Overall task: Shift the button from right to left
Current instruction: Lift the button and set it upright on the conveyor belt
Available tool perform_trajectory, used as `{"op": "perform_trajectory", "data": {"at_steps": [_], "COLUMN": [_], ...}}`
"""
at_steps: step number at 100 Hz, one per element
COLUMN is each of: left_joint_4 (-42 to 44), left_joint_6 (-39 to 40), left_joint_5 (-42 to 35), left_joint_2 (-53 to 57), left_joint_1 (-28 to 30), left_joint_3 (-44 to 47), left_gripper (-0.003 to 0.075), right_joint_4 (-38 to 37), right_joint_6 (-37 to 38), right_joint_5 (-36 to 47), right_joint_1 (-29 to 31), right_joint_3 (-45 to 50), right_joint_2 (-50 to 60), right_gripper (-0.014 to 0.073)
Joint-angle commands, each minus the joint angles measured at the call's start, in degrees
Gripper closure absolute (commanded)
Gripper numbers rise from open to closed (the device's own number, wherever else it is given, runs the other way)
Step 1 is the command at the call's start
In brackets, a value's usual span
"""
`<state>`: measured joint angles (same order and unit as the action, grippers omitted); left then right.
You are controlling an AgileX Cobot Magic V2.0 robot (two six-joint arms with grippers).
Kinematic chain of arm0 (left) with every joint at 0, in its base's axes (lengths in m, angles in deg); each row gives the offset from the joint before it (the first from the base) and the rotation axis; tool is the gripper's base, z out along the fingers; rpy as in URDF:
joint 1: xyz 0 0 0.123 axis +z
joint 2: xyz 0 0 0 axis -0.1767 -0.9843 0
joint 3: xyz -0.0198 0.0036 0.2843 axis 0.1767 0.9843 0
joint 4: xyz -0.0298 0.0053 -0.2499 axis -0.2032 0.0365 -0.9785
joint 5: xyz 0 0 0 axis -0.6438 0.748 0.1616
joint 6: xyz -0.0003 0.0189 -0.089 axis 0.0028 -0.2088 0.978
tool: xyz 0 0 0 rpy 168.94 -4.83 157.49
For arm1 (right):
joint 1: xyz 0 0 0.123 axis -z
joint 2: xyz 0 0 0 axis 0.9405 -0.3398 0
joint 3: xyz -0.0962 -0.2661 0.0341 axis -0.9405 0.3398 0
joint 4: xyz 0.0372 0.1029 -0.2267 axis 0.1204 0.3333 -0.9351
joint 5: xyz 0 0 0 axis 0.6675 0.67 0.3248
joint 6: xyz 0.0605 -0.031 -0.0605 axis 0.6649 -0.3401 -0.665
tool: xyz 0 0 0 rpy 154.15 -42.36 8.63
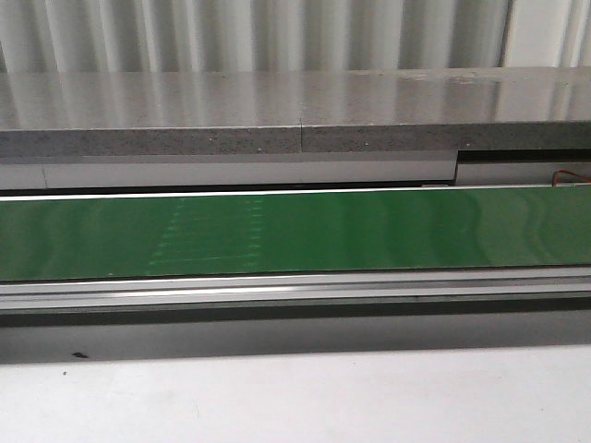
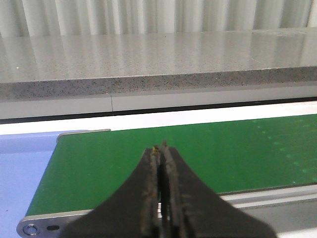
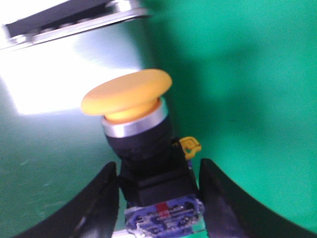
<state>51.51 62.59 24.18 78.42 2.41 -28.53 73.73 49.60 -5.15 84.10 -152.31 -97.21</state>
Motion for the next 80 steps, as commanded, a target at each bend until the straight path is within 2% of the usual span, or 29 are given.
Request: {"op": "perform_trajectory", "data": {"at_steps": [1,20,53,67,80], "left_joint_4": [-0.36,-0.36,-0.36,-0.36,-0.36], "left_joint_6": [0.48,0.48,0.48,0.48,0.48], "left_joint_5": [-4.40,-4.40,-4.40,-4.40,-4.40], "left_joint_2": [1.76,1.76,1.76,1.76,1.76], "left_joint_1": [-0.48,-0.48,-0.48,-0.48,-0.48], "left_joint_3": [2.17,2.17,2.17,2.17,2.17], "left_gripper": [0.0741,0.0741,0.0741,0.0741,0.0741], "right_joint_4": [1.70,1.75,1.46,1.46,1.46], "right_joint_6": [1.25,6.19,7.75,7.75,7.69], "right_joint_5": [2.66,5.19,6.03,6.03,6.17], "right_joint_1": [-2.78,-6.77,-6.88,-6.88,-6.88], "right_joint_3": [-0.02,2.11,2.20,2.20,2.20], "right_joint_2": [2.84,2.71,2.65,2.65,2.65], "right_gripper": [0.0427,0.0427,0.0409,0.0288,0.0123]}}
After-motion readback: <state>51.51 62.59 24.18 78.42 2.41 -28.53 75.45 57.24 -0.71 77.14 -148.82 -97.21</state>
